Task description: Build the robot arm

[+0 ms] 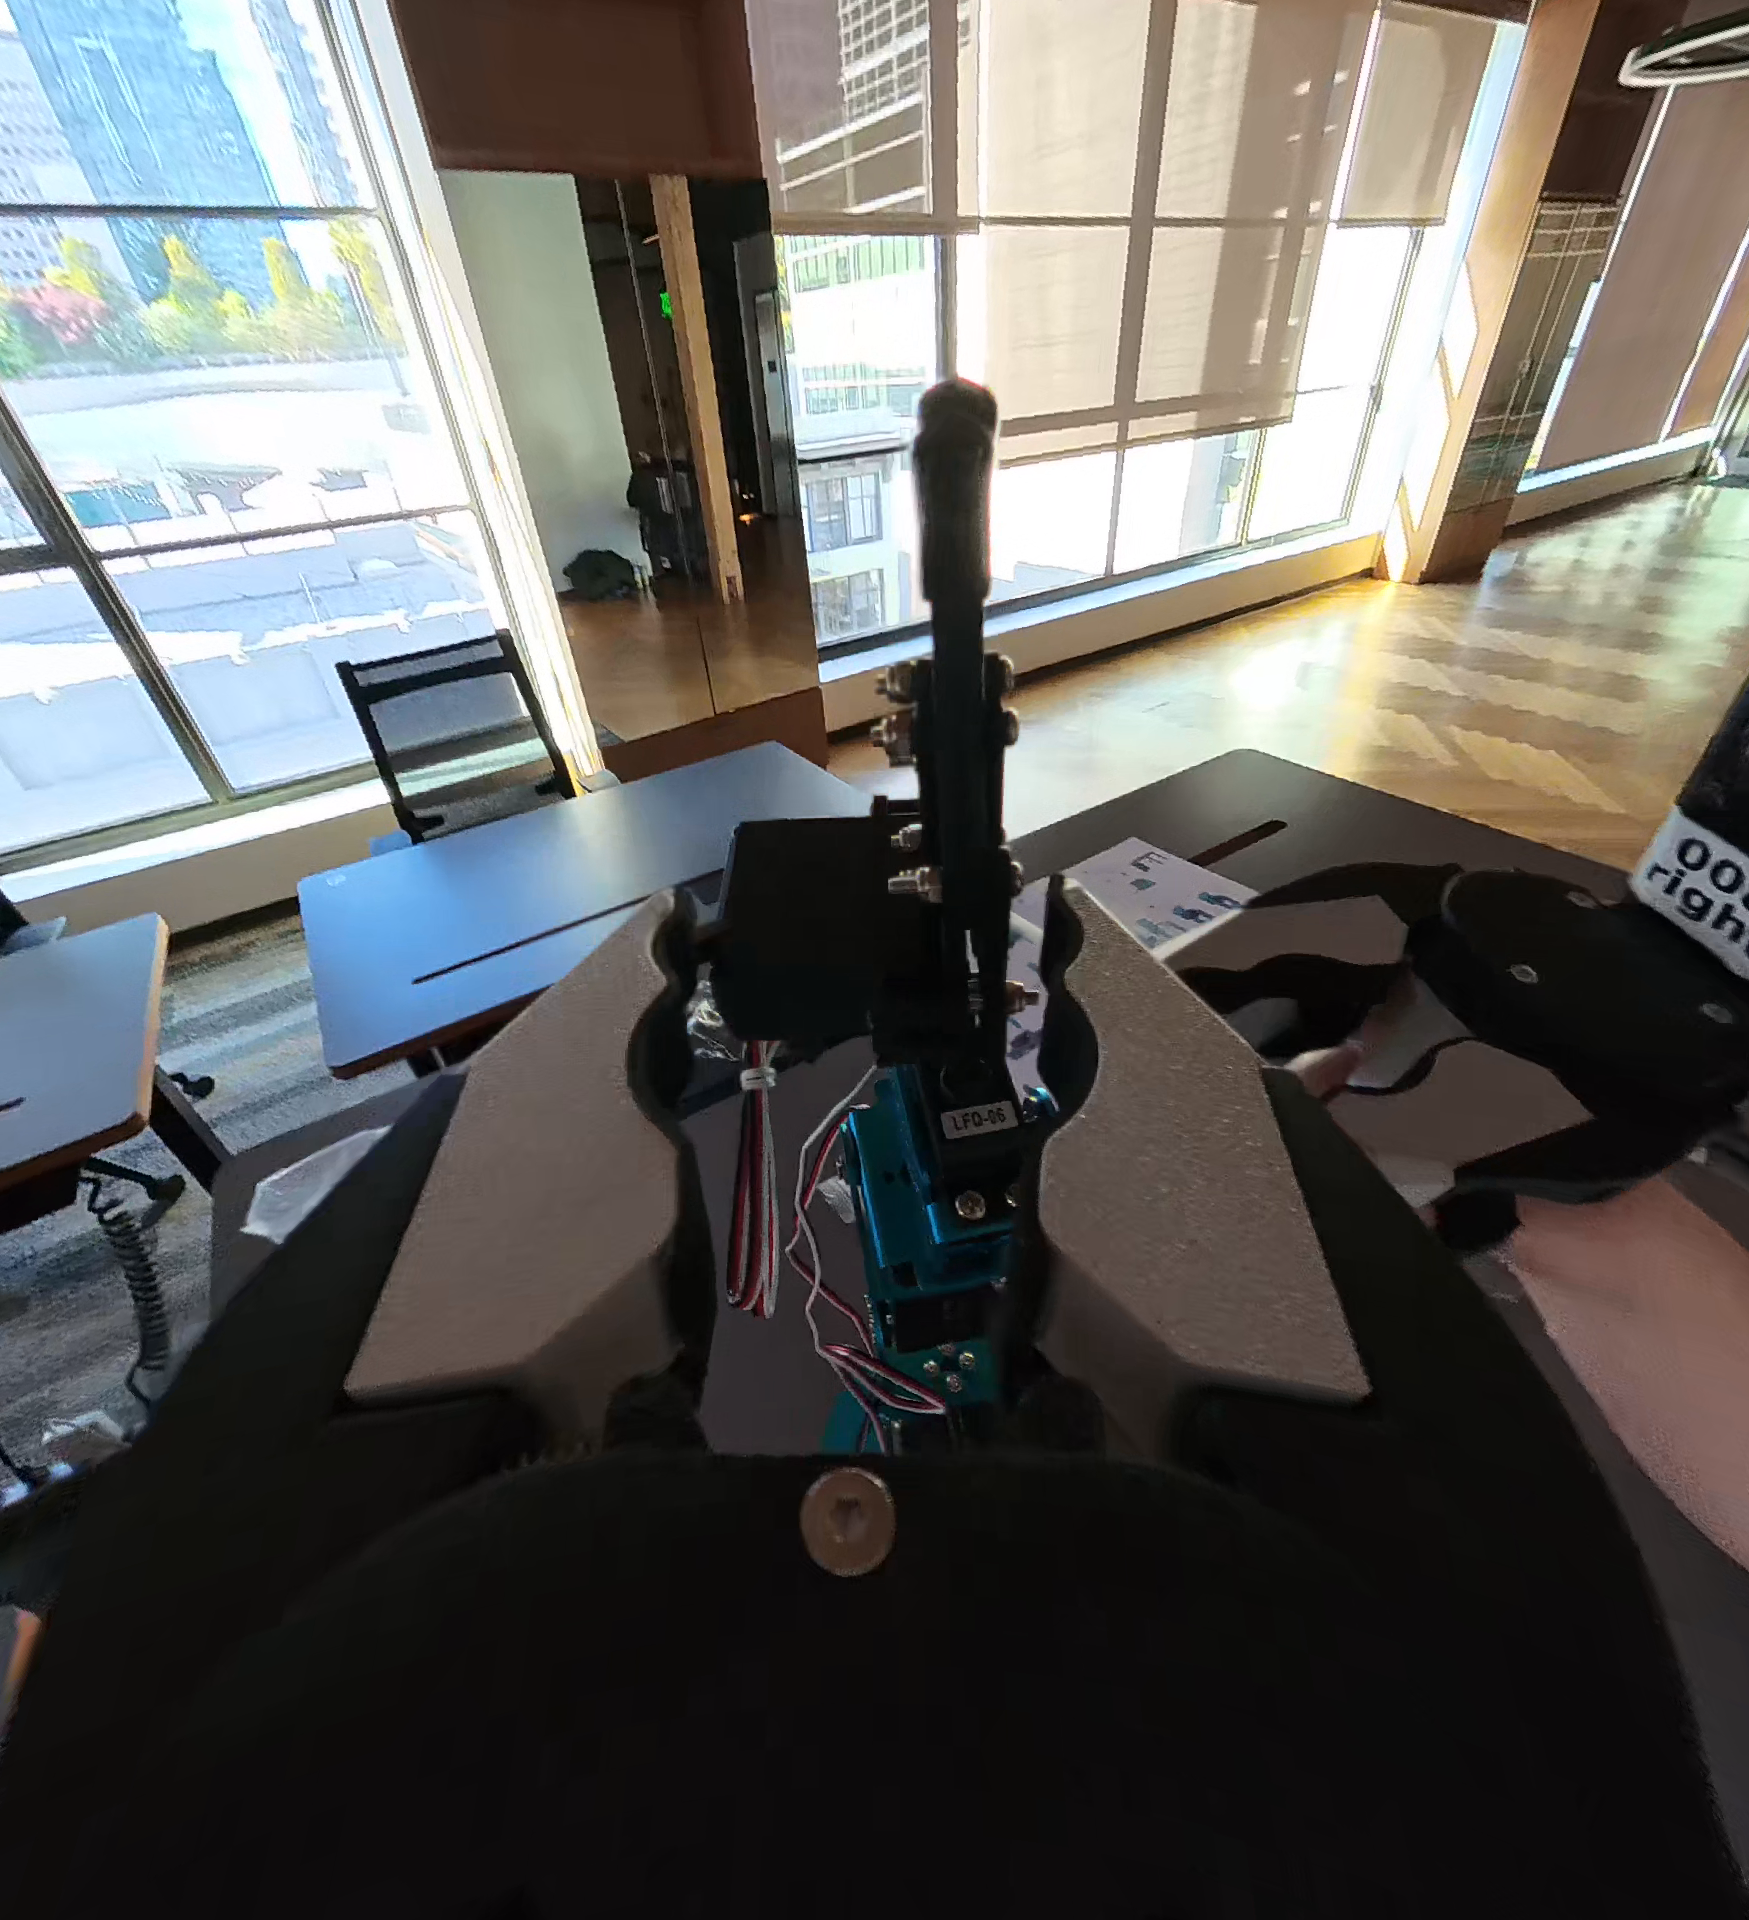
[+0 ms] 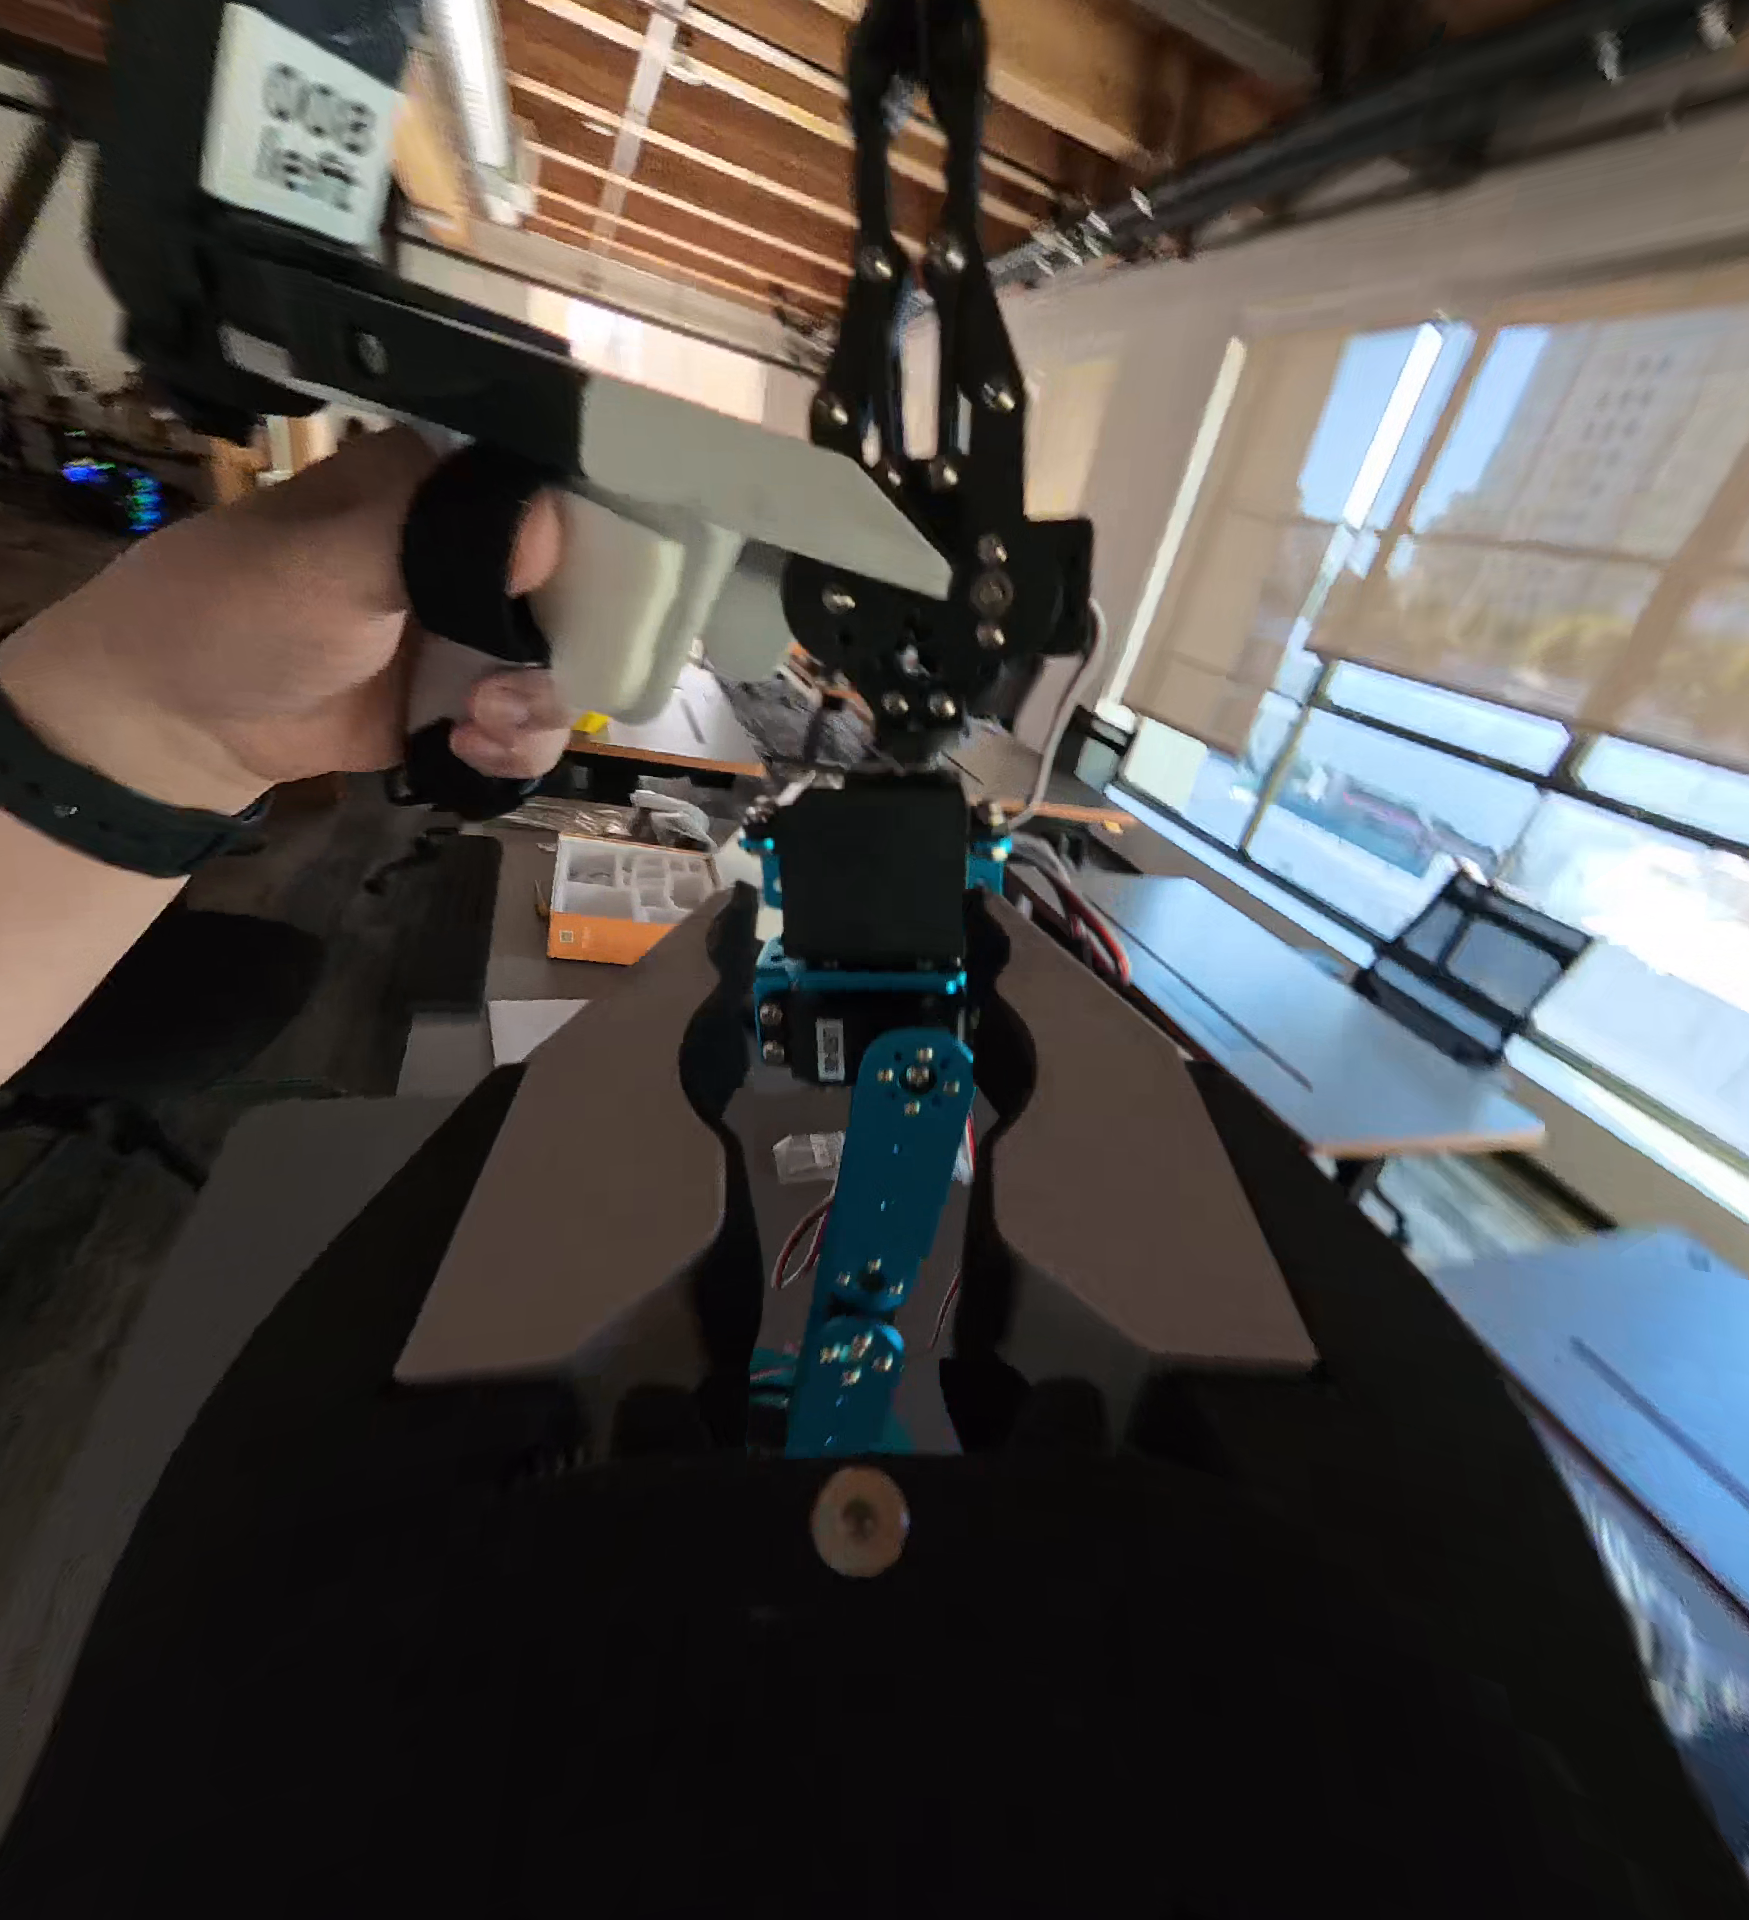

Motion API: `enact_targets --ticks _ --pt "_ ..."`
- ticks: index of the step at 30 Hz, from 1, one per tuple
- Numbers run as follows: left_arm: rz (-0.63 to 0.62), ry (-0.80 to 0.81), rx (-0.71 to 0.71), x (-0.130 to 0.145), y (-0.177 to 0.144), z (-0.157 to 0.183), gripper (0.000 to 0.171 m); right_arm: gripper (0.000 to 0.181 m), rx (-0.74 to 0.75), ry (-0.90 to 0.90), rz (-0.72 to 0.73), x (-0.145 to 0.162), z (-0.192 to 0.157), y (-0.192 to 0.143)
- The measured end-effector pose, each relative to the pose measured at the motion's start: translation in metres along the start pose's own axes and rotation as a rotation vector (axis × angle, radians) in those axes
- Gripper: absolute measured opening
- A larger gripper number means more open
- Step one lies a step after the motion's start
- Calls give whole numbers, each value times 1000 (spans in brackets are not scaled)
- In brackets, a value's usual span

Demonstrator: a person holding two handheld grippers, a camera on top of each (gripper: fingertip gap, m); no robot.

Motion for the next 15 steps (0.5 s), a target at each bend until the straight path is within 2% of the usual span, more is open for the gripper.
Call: enact_targets --ticks 4,6,8,9,12,15 --pt "14 7 -35 -2 -5 -1 54 36 -225 -8 108 -15 21 6" --pt "10 30 -48 -2 -6 -1 52 30 -338 110 163 -22 41 10" --pt "0 50 -64 -3 -6 0 51 20 -558 264 183 -23 52 16" --pt "-5 57 -73 -3 -5 1 50 19 -613 331 190 -21 60 20" --pt "-12 70 -89 -4 -5 1 49 23 -725 386 187 -17 65 26" --pt "-24 78 -92 -4 -5 1 49 25 -724 331 174 -15 61 29"
Point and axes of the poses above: each gripper's, where its closed fingertips meet, y out along the fingers, x out of its underside, z = x × y across the jaws, the point moved 5 cm from there along -y, back along the fingers, and after that the axes turned 11 degrees about -x, right-handed, at the moved point
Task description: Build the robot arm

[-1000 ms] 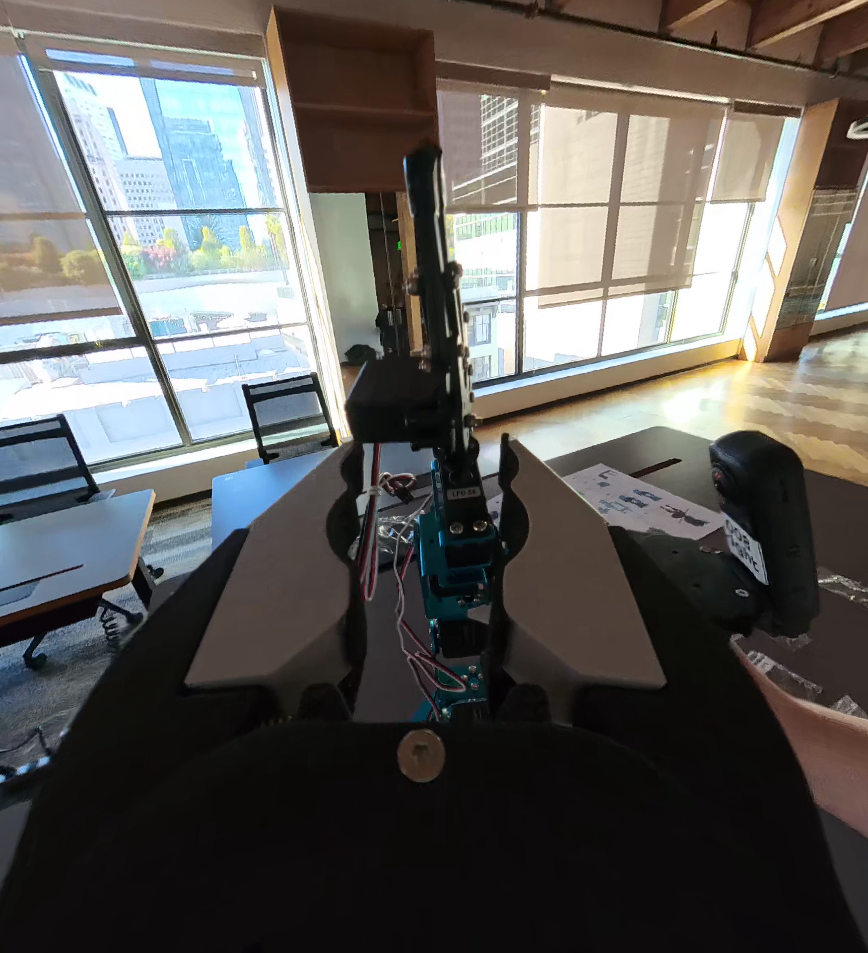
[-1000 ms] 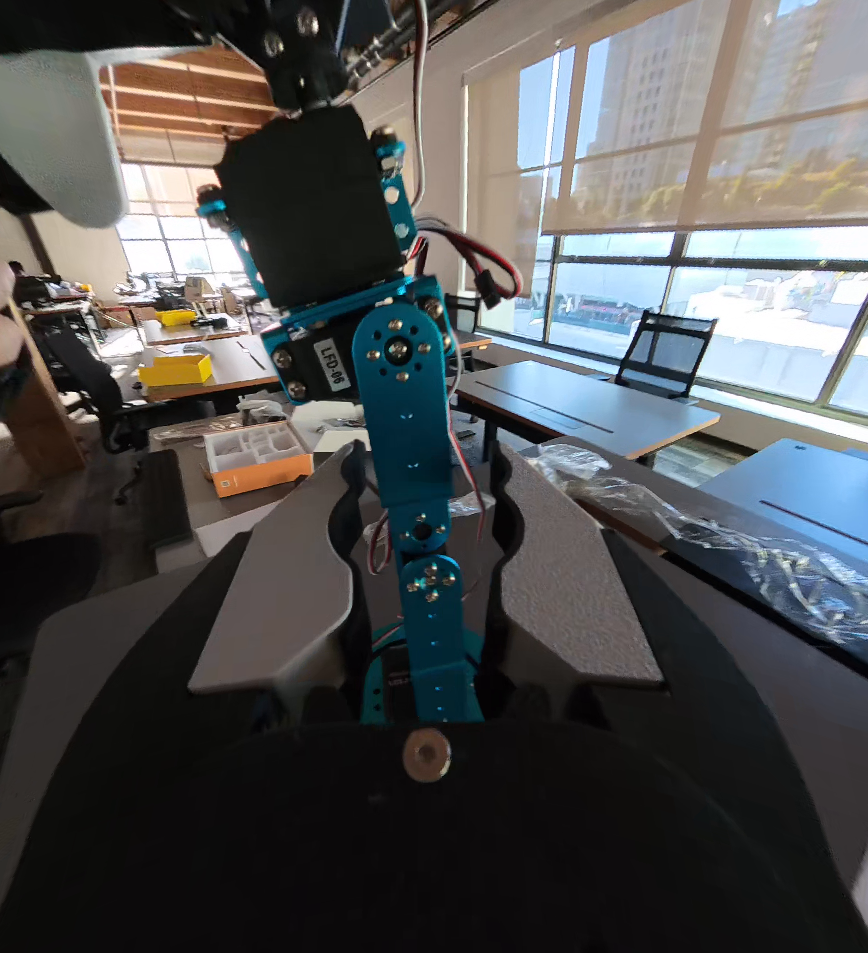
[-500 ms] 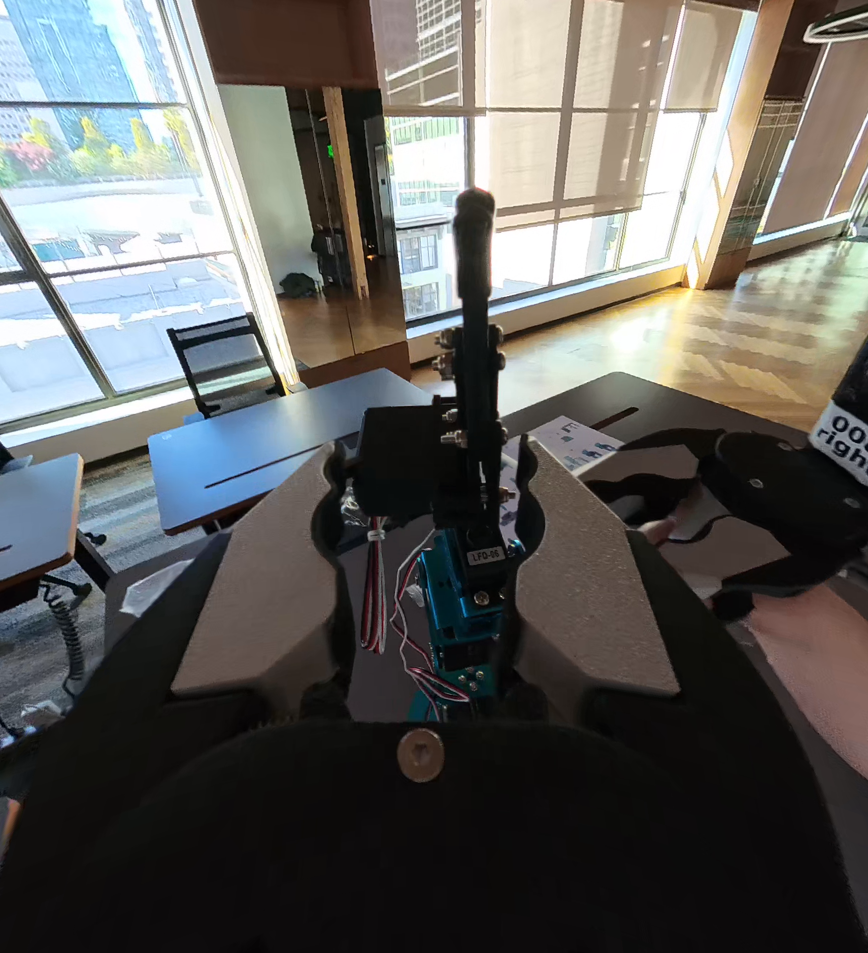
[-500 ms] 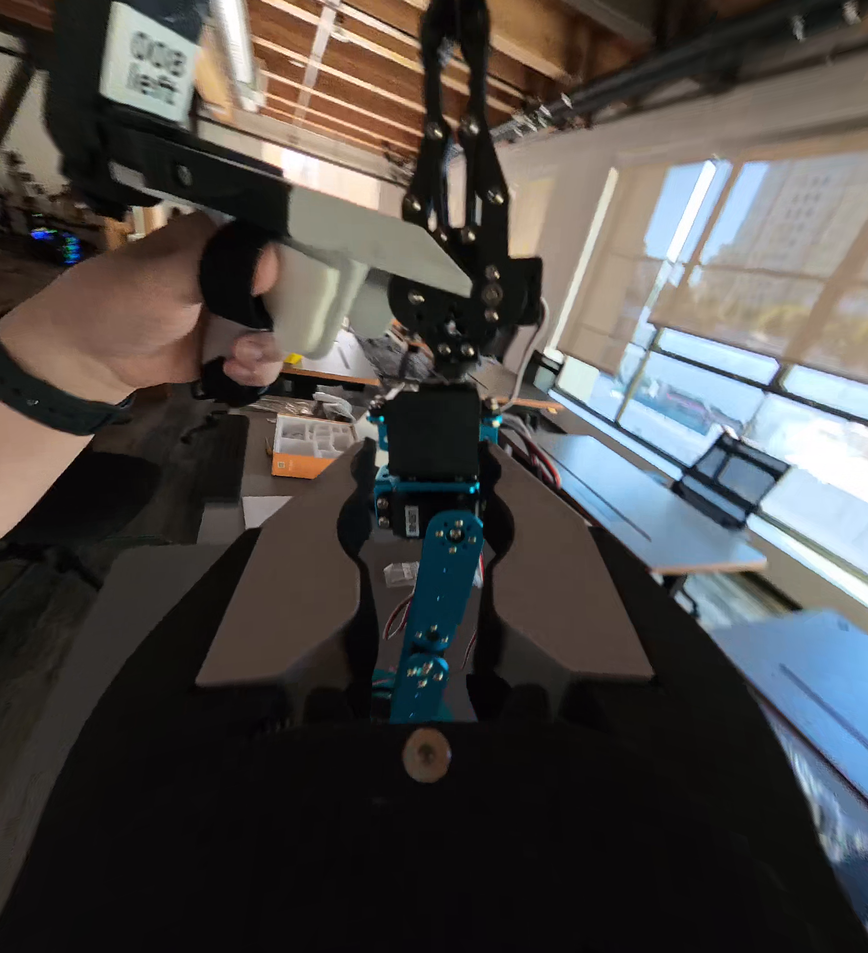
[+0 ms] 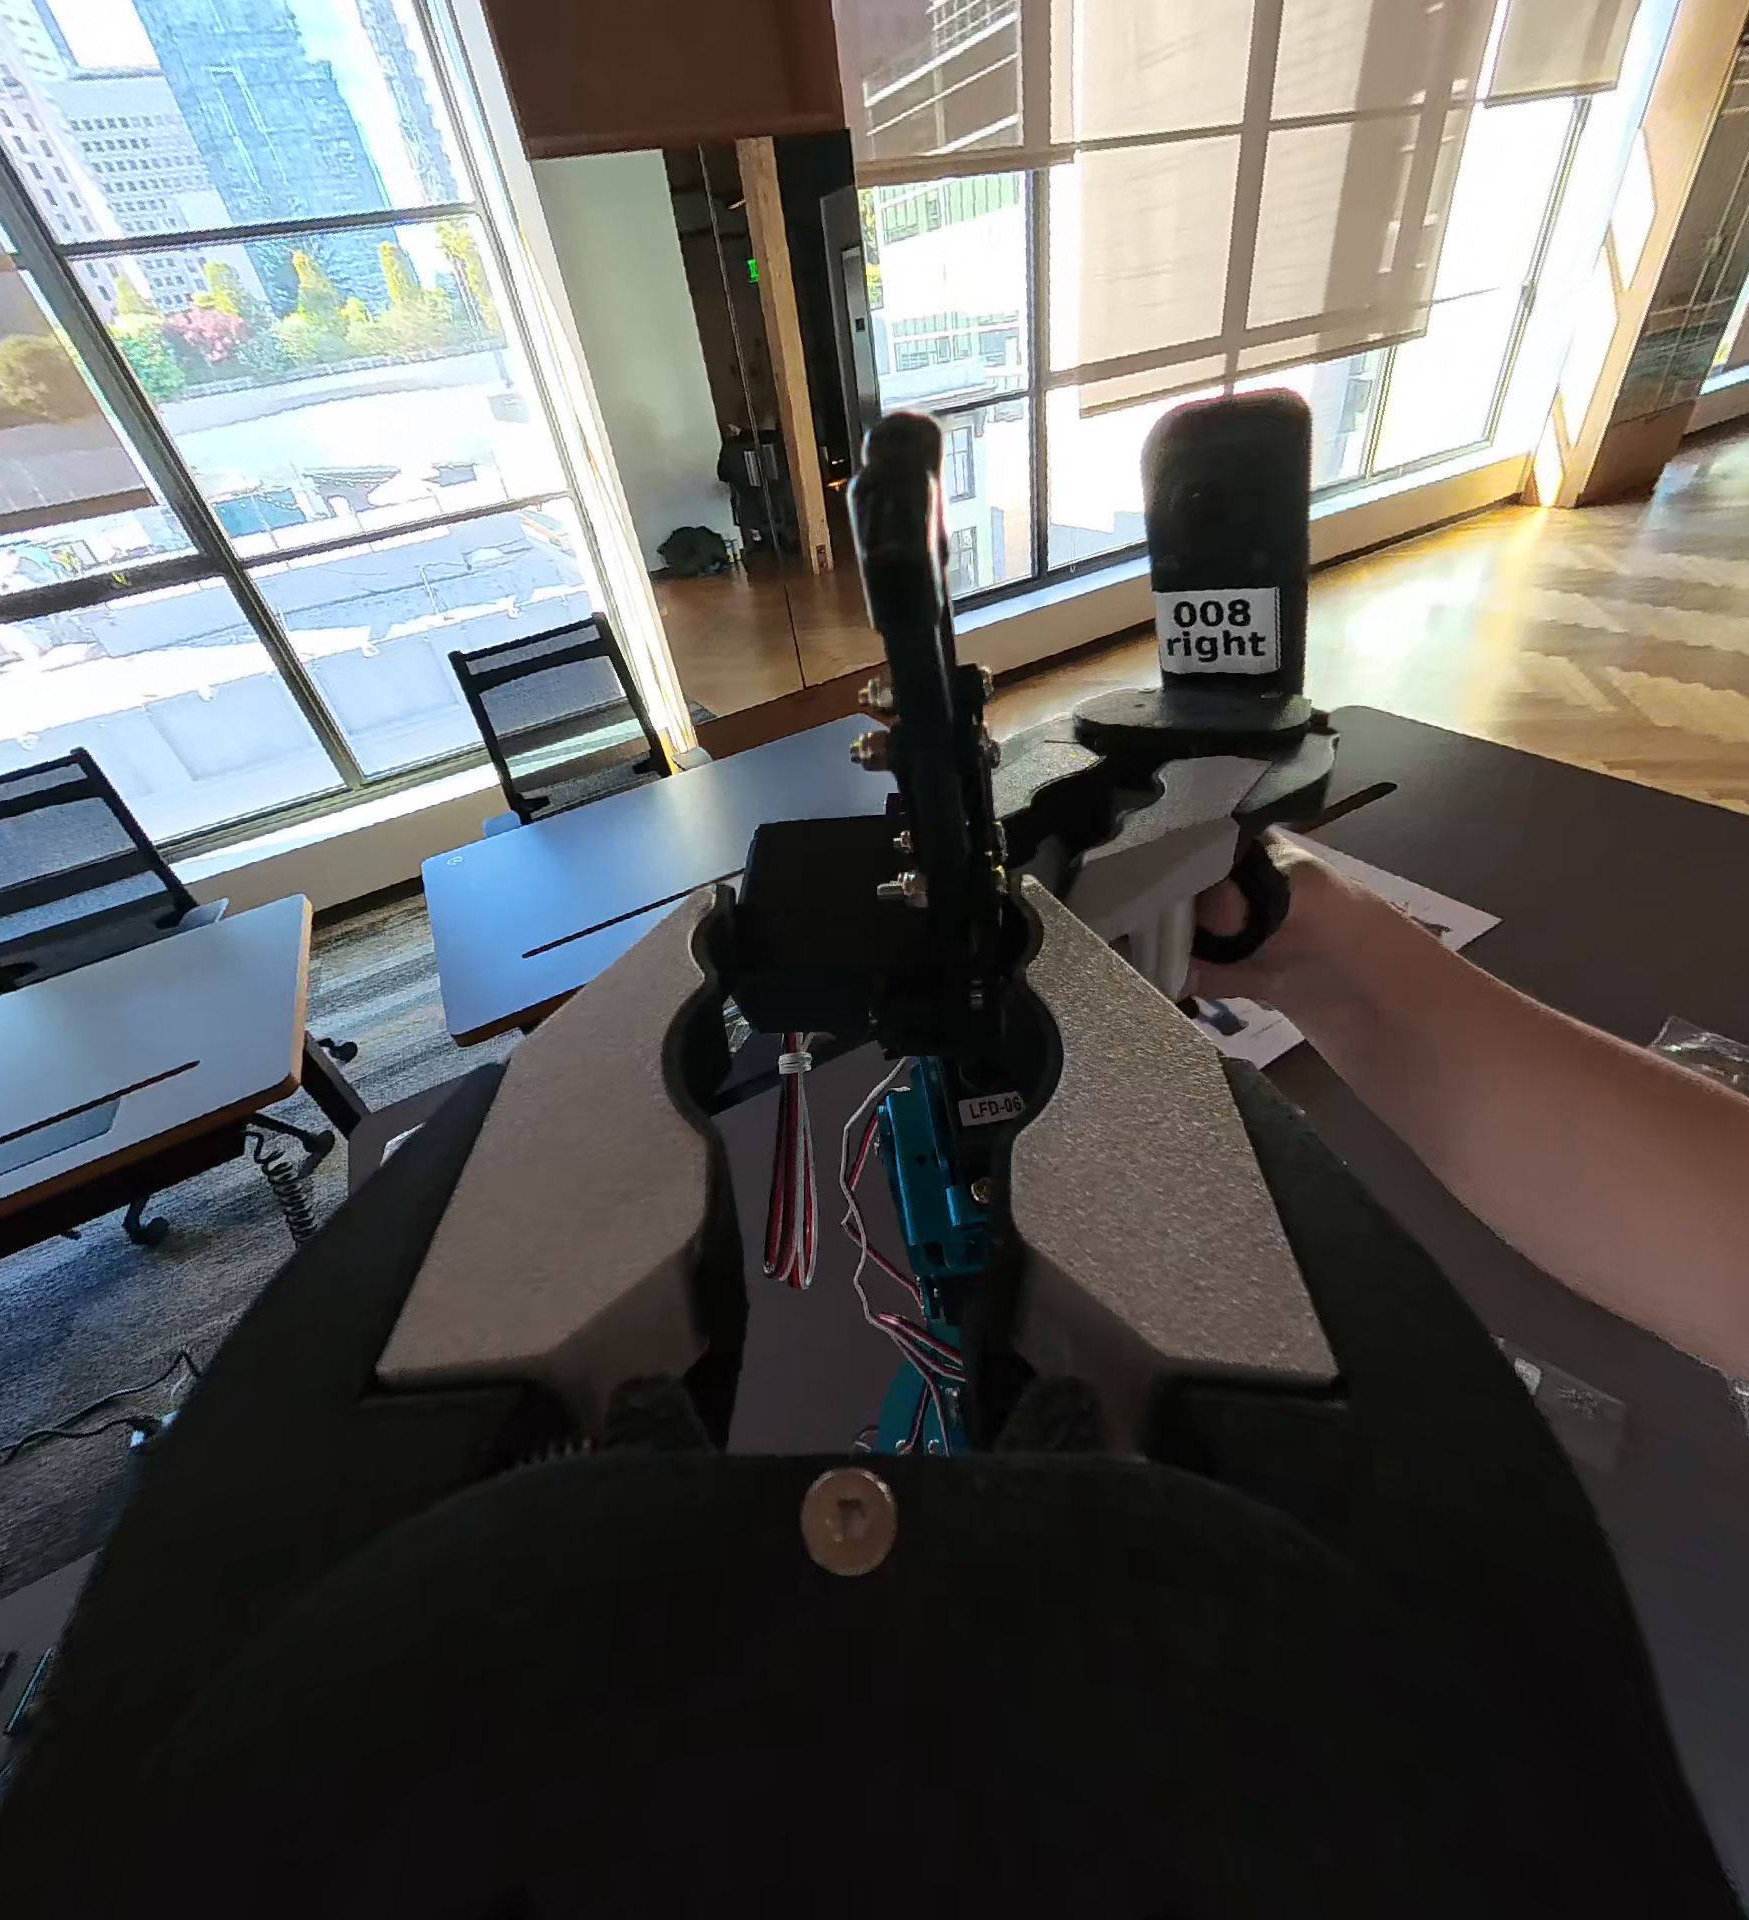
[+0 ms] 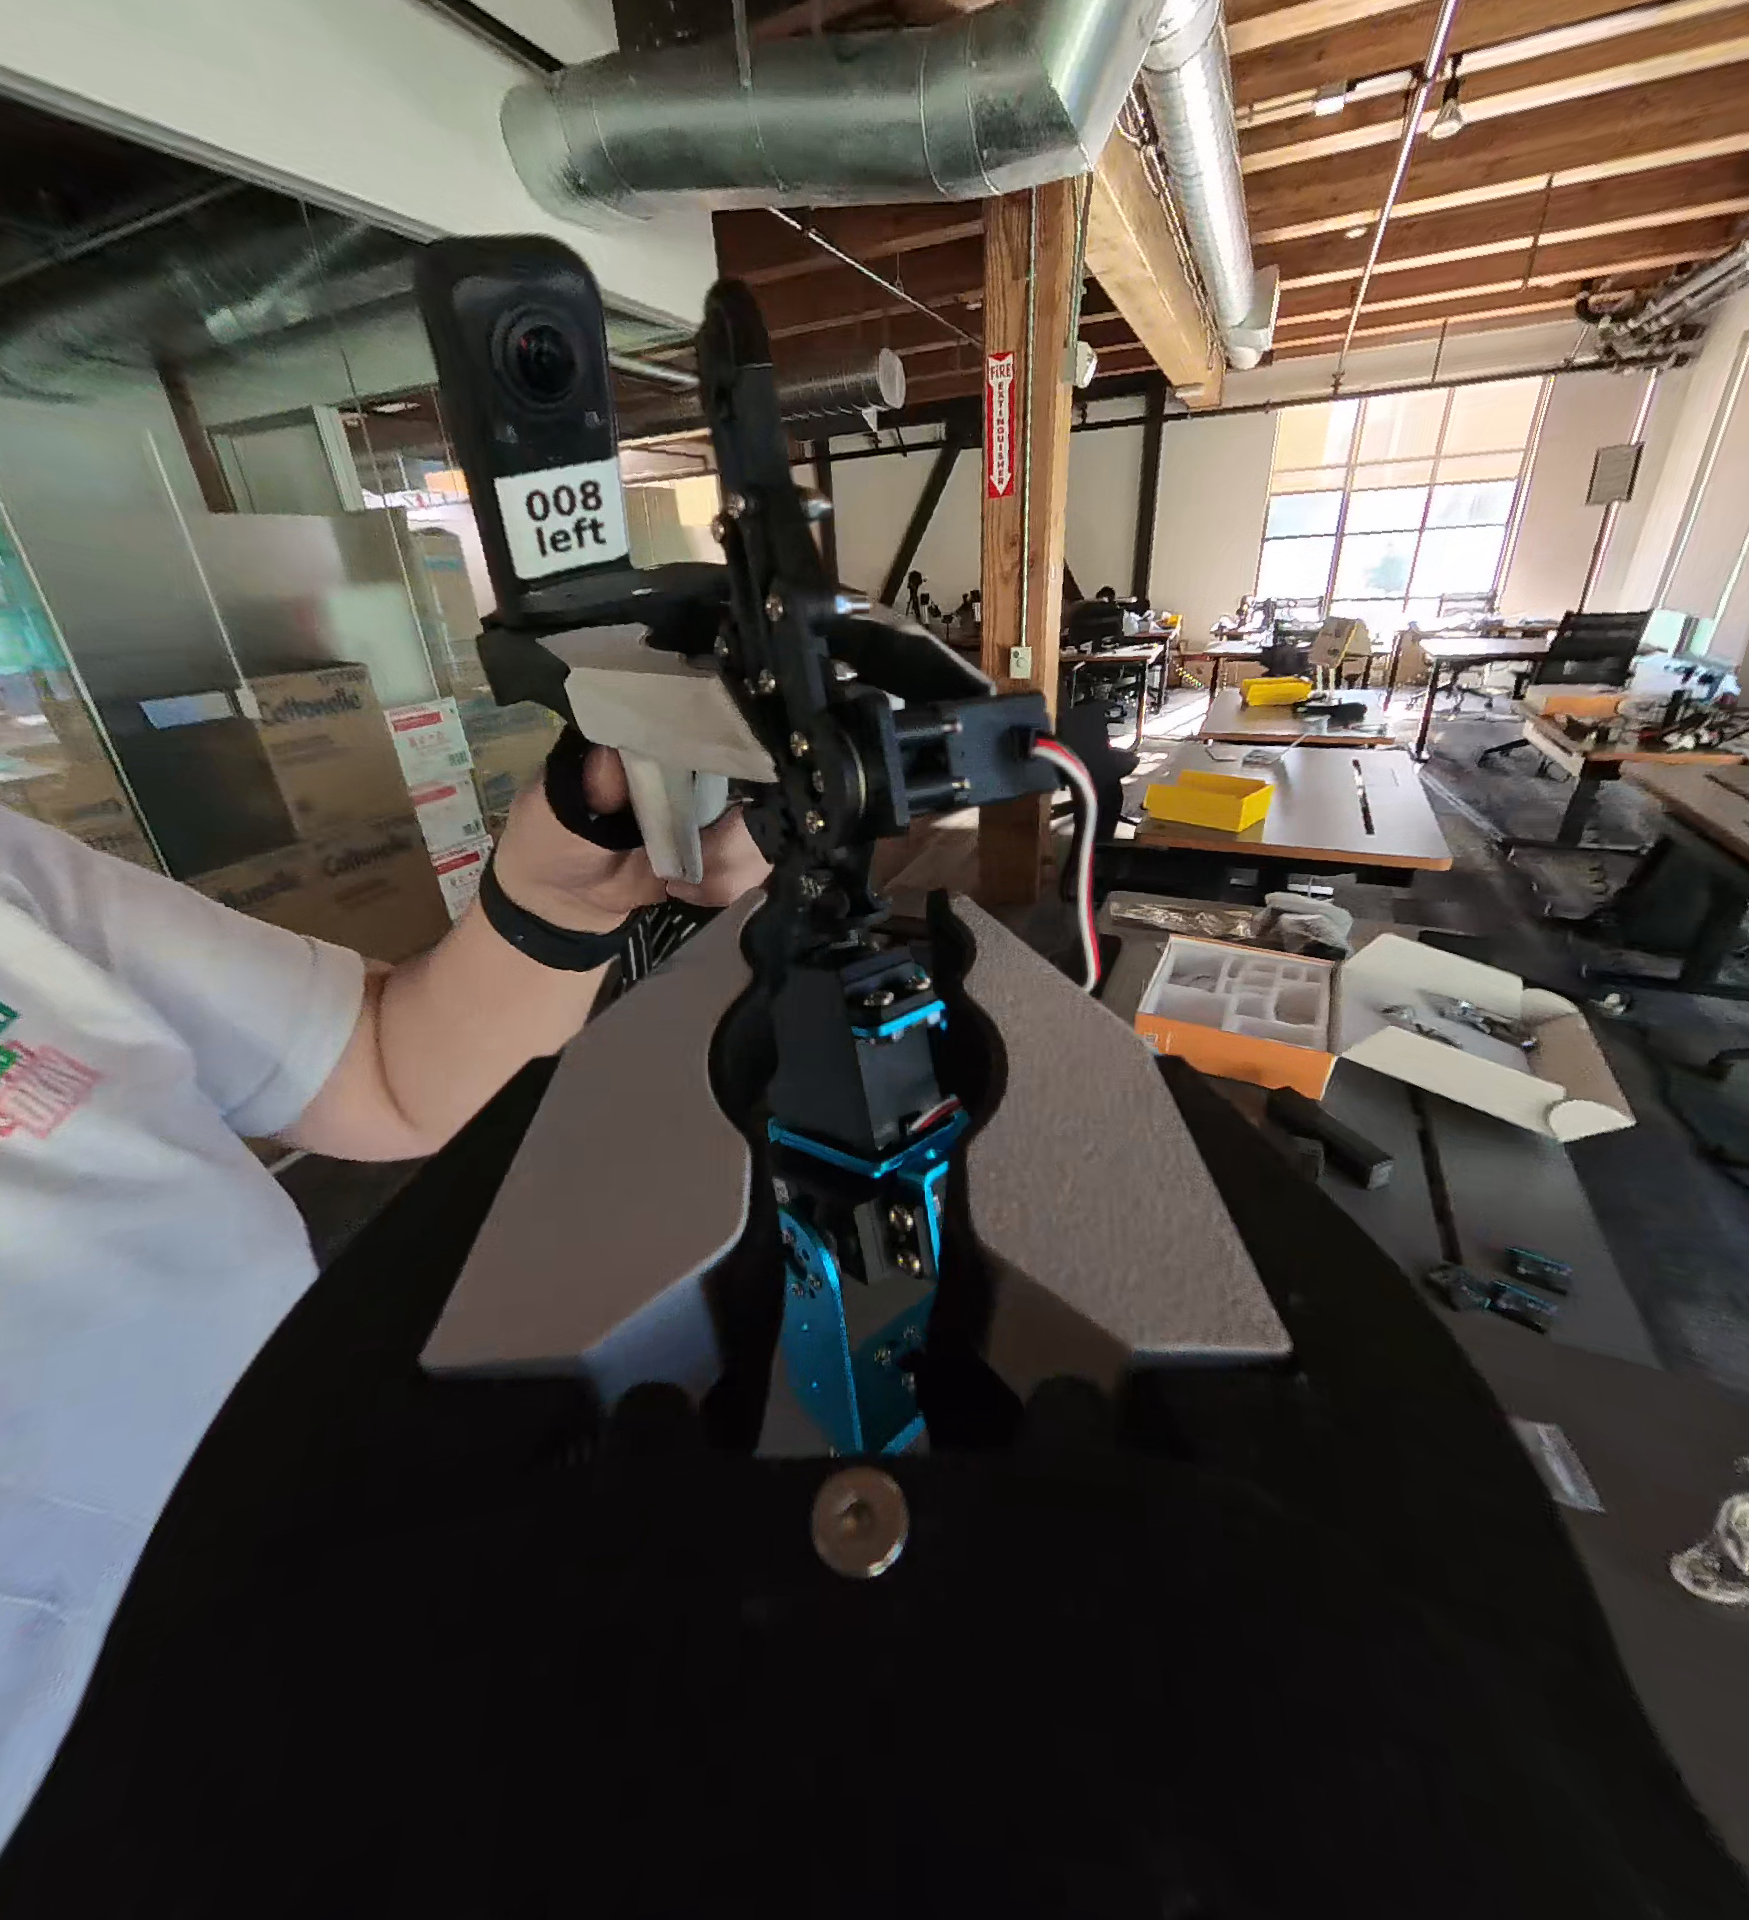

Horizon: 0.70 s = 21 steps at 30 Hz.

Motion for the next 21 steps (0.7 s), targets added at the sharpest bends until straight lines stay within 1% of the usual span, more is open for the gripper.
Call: enact_targets --ticks 3,5,7,9,12,16,19,21 --pt "-21 21 -7 -1 0 1 49 20 -22 -23 -3 -3 -3 6" --pt "-31 33 -14 -2 0 1 49 10 -26 -31 -20 -4 -2 7" --pt "-30 49 -16 -2 0 2 47 10 -52 -34 -34 -4 -1 6" --pt "-22 80 -21 -3 0 6 37 10 -92 -24 -41 -4 1 5" --pt "-21 112 -35 -4 0 9 31 14 -142 -27 -57 -3 2 4" --pt "-13 121 -43 -4 0 11 30 9 -119 -53 -81 -4 3 4" --pt "-7 126 -46 -6 -2 14 24 11 -81 -101 -110 -3 -1 6" --pt "-4 124 -57 -6 -2 16 24 15 -65 -124 -132 -2 -2 9"
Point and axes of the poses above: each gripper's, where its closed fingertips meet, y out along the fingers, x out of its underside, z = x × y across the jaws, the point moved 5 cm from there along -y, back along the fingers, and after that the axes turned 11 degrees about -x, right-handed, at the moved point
